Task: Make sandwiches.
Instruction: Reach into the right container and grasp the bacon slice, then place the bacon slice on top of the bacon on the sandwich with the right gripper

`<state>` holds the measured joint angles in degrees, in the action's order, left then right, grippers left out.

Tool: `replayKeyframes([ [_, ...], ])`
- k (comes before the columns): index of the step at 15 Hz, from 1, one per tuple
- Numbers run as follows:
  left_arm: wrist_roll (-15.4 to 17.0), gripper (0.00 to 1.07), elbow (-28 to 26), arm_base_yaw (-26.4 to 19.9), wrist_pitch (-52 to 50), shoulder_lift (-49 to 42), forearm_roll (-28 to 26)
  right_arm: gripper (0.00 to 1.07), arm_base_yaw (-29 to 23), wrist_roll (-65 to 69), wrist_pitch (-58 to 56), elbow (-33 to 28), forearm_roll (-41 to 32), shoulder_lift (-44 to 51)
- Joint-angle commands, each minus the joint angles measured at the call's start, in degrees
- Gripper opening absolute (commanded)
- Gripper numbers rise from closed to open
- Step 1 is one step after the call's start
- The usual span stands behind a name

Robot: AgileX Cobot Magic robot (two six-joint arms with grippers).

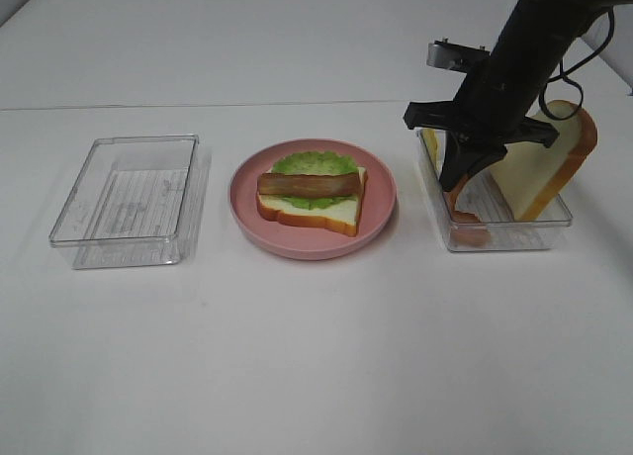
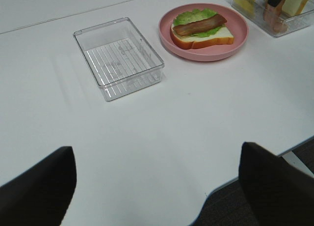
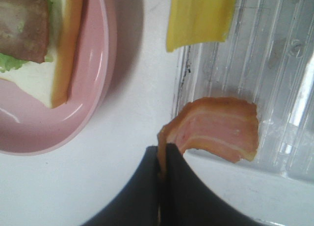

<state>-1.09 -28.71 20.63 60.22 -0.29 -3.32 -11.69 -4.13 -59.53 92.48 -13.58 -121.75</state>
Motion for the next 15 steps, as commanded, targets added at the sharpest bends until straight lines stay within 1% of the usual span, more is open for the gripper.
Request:
replayKeyframes([
  [1, 0.00, 0.85, 0.11, 0.06, -0.17, -1.43, -0.11, 0.00, 0.00, -0.40, -2.64, 1.09, 0.11, 2.35],
  [5, 0.00, 0.85, 0.11, 0.06, -0.17, -1.43, -0.11, 0.00, 0.00, -0.40, -6.93, 1.09, -4.93, 8.14],
  [6, 0.00, 0.85, 0.11, 0.06, -0.17, -1.43, -0.11, 0.00, 0.00, -0.52, -8.42, 1.09, -8.82, 10.20],
  [7, 0.00, 0.85, 0.11, 0.06, -0.17, -1.43, -0.11, 0.00, -0.06, -0.80, -8.65, 1.09, -10.08, 10.66],
  [8, 0.00, 0.85, 0.11, 0.06, -0.17, -1.43, -0.11, 0.00, -0.06, -3.72, -8.71, 1.09, -18.16, 11.57],
  [9, 0.00, 0.85, 0.11, 0.06, -0.17, -1.43, -0.11, 0.00, -0.06, -5.56, -8.19, 1.09, -22.63, 11.57],
  [11, 0.00, 0.85, 0.11, 0.06, -0.17, -1.43, -0.11, 0.00, -1.32, -8.88, -4.58, 1.09, -29.68, 11.40],
  [14, 0.00, 0.85, 0.11, 0.06, -0.17, -1.43, -0.11, 0.00, -6.76, -10.77, 5.04, 1.03, -33.75, 9.51],
  [15, 0.00, 0.85, 0.11, 0.06, -0.17, -1.43, -0.11, 0.00, -7.79, -10.77, 7.16, 1.03, -34.21, 9.00],
])
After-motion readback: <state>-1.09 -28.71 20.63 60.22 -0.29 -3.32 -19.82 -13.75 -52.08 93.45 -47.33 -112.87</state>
